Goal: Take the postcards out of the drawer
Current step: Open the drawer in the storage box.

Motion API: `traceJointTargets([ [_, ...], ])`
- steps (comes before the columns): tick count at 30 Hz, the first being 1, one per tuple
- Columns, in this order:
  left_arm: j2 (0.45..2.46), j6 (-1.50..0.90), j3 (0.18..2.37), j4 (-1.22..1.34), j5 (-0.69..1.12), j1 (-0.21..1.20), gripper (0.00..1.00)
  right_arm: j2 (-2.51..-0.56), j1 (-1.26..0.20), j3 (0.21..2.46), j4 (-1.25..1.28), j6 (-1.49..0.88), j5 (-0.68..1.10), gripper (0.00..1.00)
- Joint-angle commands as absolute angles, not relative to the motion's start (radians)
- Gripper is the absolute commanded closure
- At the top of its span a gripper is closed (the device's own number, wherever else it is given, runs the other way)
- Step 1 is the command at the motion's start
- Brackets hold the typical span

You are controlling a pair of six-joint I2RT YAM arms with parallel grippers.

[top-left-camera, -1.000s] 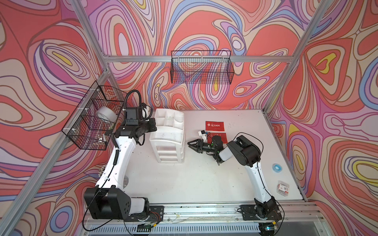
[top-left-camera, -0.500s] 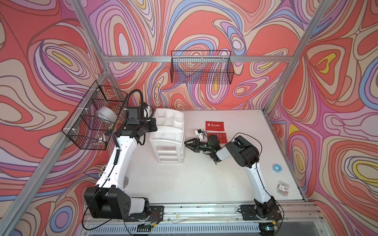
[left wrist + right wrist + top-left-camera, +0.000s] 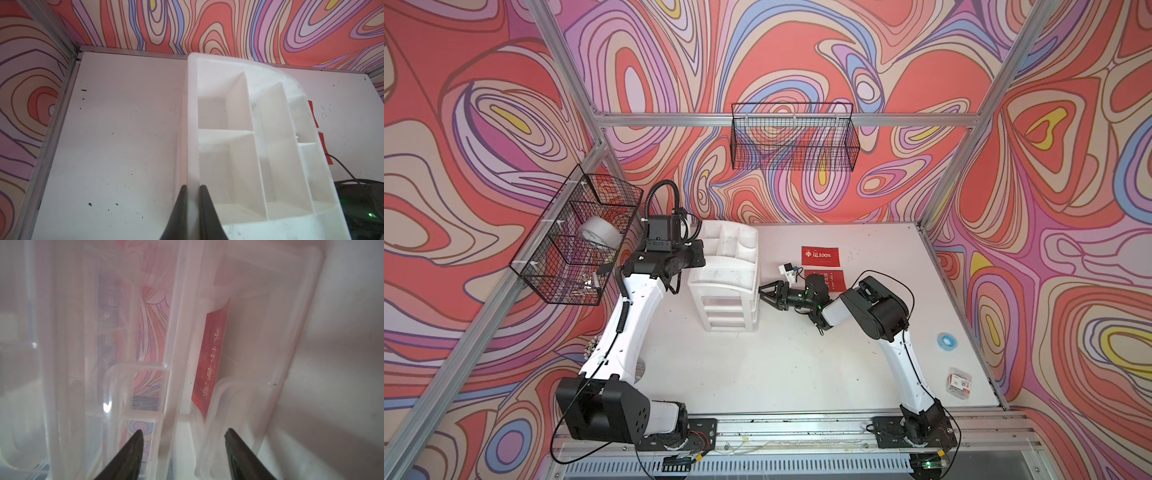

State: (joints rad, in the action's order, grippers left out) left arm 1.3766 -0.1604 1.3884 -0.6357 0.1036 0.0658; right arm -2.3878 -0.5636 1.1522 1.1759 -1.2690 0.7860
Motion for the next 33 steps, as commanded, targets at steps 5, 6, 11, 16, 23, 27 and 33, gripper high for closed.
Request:
traceJointTargets([
  [5, 1.417, -0.141, 1.379, -0.731, 0.061, 0.072, 1.00, -2.445, -0.580, 1.193, 1.255, -1.317, 0.777, 0.35],
  [6, 1.417, -0.141, 1.379, -0.732, 0.058, 0.074, 1.00, -2.449, -0.580, 1.194, 1.262, -1.325, 0.777, 0.35],
  [11, 1.417, -0.140, 1.380, -0.736, 0.050, 0.078, 1.00, -2.461, -0.583, 1.191, 1.334, -1.368, 0.771, 0.35],
  [16, 1.419, -0.138, 1.381, -0.737, 0.041, 0.080, 1.00, -2.491, -0.581, 1.190, 1.469, -1.450, 0.758, 0.37],
  [23, 1.416, -0.134, 1.384, -0.747, 0.005, 0.089, 1.00, -2.471, -0.573, 1.169, 1.487, -1.436, 0.757, 0.39],
  [27, 1.414, -0.134, 1.383, -0.745, 0.001, 0.089, 1.00, -2.441, -0.559, 1.142, 1.490, -1.412, 0.759, 0.39],
  [33, 1.417, -0.131, 1.384, -0.749, -0.007, 0.091, 1.00, -2.409, -0.546, 1.125, 1.492, -1.386, 0.762, 0.41],
])
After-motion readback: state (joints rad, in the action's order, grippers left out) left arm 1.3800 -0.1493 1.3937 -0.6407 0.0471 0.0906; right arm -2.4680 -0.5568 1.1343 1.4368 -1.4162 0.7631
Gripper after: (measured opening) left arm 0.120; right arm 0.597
